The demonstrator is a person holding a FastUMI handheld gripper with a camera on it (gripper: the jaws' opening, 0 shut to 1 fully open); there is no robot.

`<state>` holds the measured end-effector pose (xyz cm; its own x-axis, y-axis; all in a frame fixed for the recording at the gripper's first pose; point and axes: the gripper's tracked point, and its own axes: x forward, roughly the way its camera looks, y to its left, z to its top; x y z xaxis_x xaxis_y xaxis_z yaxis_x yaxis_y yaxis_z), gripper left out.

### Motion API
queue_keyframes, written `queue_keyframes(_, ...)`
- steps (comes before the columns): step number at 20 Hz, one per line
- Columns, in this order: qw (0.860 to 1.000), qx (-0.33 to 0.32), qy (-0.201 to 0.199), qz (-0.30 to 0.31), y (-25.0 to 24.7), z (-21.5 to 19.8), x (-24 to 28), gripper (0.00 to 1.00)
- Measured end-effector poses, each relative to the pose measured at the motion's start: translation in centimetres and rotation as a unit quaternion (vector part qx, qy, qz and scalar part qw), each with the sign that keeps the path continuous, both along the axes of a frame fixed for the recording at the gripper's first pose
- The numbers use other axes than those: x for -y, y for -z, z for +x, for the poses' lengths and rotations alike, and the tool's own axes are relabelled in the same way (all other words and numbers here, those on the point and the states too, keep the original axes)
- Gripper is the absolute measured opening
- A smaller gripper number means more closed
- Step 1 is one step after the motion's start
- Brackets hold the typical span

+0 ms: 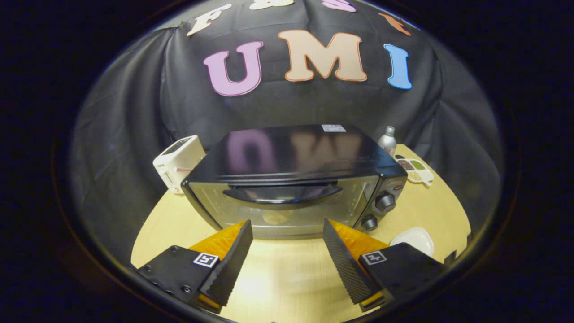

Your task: Open the toaster oven, put the food inside, and close the toaster oven door.

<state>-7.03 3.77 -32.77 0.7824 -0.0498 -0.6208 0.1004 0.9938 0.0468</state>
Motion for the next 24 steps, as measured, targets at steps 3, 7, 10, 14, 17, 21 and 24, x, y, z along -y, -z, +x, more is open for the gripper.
queue_keyframes(3,1.000,0.022,-0.003,-0.002,-2.7,0.8,0.5,0.99)
queue_keyframes(7,0.997,0.080,0.008,-0.003,-8.3,2.9,2.0,1.00)
queue_keyframes(10,0.990,0.142,0.018,0.009,-13.9,5.1,3.1,0.99)
queue_keyframes(14,0.975,0.220,0.026,0.002,-21.4,7.3,5.0,0.99)
queue_keyframes(17,0.967,0.252,0.024,-0.023,-26.0,8.4,6.6,0.99)
queue_keyframes(21,0.959,0.278,0.025,-0.045,-30.6,9.5,8.5,0.99)
queue_keyframes(24,0.952,0.297,0.046,-0.052,-32.4,9.7,10.8,0.99)
